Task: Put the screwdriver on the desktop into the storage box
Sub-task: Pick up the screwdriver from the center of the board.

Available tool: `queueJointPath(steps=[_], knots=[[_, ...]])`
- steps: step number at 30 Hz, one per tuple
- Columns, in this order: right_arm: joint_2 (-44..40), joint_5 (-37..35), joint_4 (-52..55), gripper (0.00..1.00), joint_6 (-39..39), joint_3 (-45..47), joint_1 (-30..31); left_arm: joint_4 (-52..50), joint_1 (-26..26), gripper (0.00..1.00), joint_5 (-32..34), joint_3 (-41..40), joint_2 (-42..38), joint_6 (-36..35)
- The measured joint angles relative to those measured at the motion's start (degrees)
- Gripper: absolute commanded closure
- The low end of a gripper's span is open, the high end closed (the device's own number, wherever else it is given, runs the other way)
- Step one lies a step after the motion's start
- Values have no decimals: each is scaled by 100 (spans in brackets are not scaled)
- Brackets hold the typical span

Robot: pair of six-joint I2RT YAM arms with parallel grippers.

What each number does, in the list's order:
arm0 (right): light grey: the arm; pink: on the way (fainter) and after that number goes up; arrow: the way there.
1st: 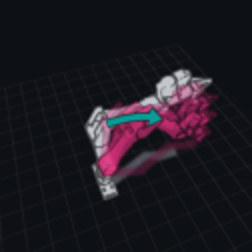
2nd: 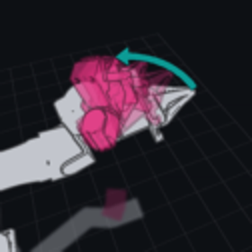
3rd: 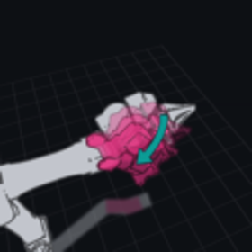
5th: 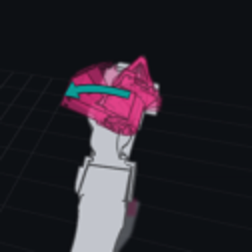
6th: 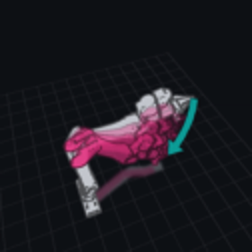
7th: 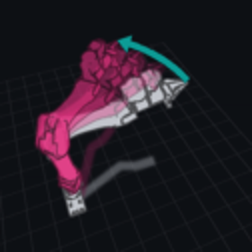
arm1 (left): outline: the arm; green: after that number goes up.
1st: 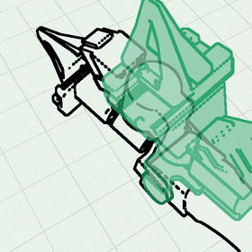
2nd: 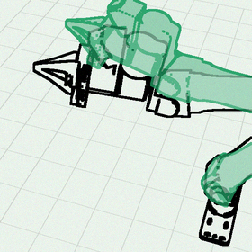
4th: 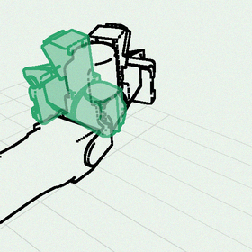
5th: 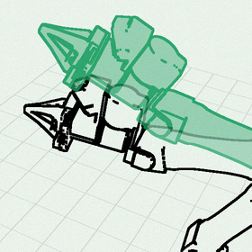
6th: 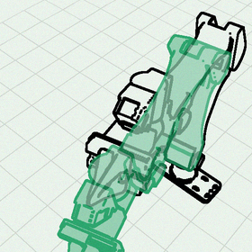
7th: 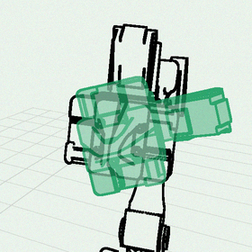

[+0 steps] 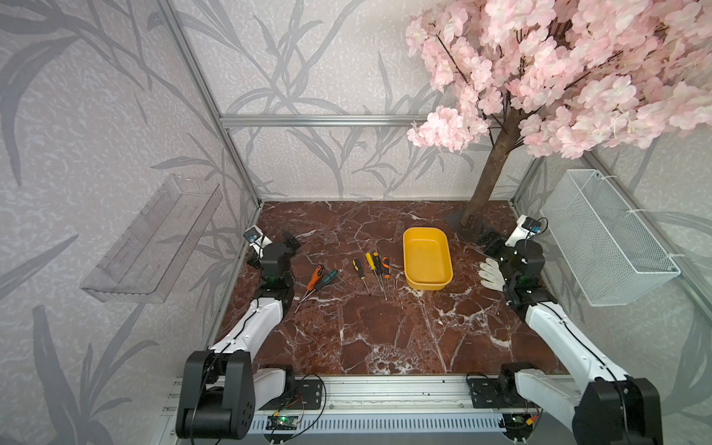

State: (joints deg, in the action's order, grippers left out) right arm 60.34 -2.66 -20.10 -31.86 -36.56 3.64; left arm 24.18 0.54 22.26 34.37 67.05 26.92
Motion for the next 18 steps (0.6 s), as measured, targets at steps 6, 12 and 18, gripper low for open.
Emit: queueJointPath(steps=[6,12,18], knots=[[623,1252,772,1,-776,-575,754,-1274,350,0,-1082,136,-496,658],[2118,2992,345,3,-1696,-1189,1237,-1974,774,0,-1904,-72,-1043,957],[3272,3139,1692,3,-1182,-2621,2354,-2398,962,1,-2308,-323,-1093,1228]])
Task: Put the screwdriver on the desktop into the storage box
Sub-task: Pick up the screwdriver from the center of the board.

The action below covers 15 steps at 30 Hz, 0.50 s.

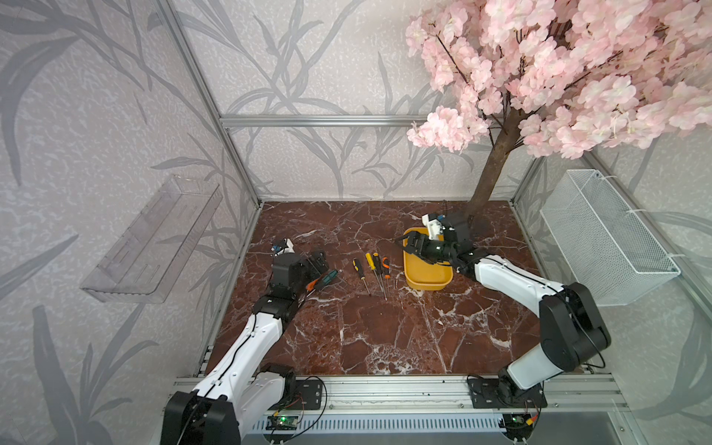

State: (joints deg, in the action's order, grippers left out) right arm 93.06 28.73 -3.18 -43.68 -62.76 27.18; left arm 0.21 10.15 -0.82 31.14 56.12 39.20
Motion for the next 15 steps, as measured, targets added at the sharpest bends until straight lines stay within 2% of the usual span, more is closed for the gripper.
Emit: queueJointPath(steps=[3,10,15], knots=[[439,-44,647,28,391,-807,321,-120,50,1,-83,-203,-94,94],[2037,-1351,3211,35,1366,-3432,791,-197,87,1,-146,-280,-144,201],[2931,-2135,4450,38,1661,-4291,999,-195,111,2,-197,-280,-83,214]])
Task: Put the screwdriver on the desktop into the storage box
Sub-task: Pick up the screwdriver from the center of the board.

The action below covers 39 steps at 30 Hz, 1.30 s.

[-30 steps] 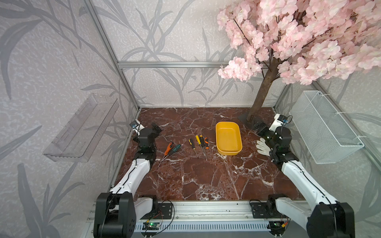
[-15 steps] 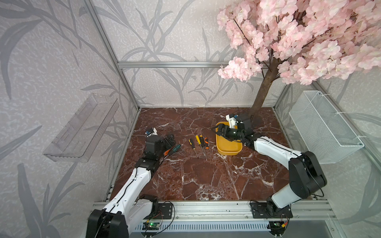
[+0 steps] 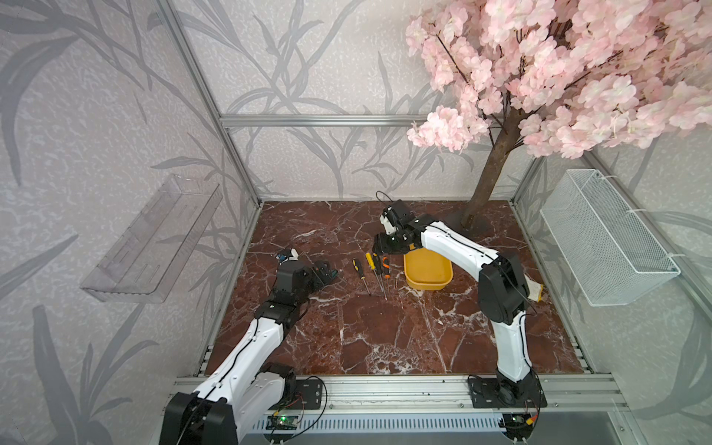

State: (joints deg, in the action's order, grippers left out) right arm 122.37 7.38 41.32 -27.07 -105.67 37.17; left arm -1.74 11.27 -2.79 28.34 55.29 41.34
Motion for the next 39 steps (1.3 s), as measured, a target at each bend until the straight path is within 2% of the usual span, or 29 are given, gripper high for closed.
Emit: queueJointPath(steps=[4,11,27,31,36,39], knots=[[382,-522,625,47,76,-164,79,0,4,2,-33,0,42,31],[979,-925,1226,53,103,-918,101,2,4,2,-96,0,120,94],[1493,-1058,1473,54,101,-1318,197,55,31,2,-225,-256,107,286],[1609,-1036,1473,59,96,-1342,205,55,31,2,-269,-302,105,352],[1661,-1012,1469,74,57,-1344,223,94,31,2,-302,-302,105,396],[1659,-990,1471,78,37,-1351,223,94,31,2,-317,-302,105,435]])
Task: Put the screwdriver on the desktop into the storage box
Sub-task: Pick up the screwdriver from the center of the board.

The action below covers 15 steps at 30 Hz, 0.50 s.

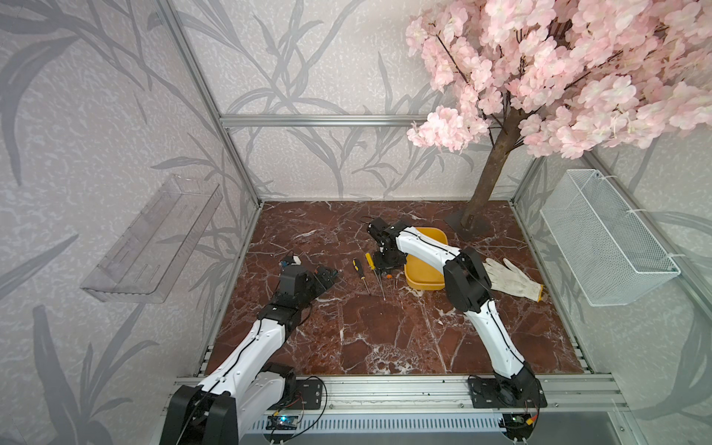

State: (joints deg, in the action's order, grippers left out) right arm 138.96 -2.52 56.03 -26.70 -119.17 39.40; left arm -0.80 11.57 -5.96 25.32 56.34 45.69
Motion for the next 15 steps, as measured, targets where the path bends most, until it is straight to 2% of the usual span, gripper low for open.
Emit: queueJointPath(steps=[8,15], knots=[[-181,96,-50,80,44,11,0,46,4,3,-26,0,17,70],[-1095,129,-109,80,186,48,-44,166,74,2,-105,0,98,170]])
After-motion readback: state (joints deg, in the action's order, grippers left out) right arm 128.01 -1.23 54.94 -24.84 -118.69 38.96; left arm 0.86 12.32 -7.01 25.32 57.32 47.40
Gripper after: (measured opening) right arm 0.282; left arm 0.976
